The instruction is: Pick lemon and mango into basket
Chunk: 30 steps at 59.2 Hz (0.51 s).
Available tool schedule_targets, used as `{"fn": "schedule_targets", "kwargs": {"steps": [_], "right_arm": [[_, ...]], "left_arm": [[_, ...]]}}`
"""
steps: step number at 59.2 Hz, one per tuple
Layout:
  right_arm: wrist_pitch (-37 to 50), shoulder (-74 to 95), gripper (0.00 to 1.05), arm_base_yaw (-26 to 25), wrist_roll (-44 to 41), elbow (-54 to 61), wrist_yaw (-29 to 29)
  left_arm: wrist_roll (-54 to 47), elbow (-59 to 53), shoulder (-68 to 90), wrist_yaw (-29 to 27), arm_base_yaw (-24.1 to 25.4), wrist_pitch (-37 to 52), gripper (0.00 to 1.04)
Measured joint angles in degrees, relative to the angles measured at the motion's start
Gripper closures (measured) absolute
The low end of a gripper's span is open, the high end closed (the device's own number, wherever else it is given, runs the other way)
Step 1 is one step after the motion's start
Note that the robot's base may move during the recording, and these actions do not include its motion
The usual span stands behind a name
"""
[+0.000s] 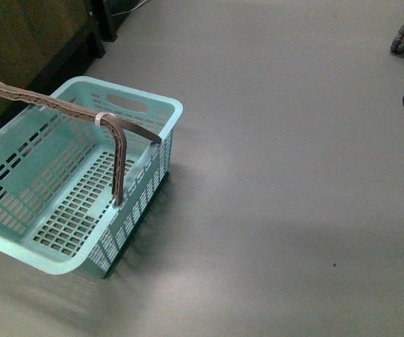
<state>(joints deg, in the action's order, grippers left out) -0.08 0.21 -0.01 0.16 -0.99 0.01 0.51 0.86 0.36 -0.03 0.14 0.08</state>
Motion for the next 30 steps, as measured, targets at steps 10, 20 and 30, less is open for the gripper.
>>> {"fn": "schedule_targets", "kwargs": {"steps": [10, 20, 30], "right_arm": [[-0.02, 0.00, 0.09, 0.00, 0.00, 0.00, 0.00], [-0.02, 0.00, 0.09, 0.00, 0.00, 0.00, 0.00], [0.00, 0.00, 0.09, 0.00, 0.00, 0.00, 0.00]], "left_arm": [[0.00, 0.00, 0.00, 0.00, 0.00, 0.00, 0.07], [0.00, 0.00, 0.00, 0.00, 0.00, 0.00, 0.07], [0.00, 0.00, 0.00, 0.00, 0.00, 0.00, 0.07]]}}
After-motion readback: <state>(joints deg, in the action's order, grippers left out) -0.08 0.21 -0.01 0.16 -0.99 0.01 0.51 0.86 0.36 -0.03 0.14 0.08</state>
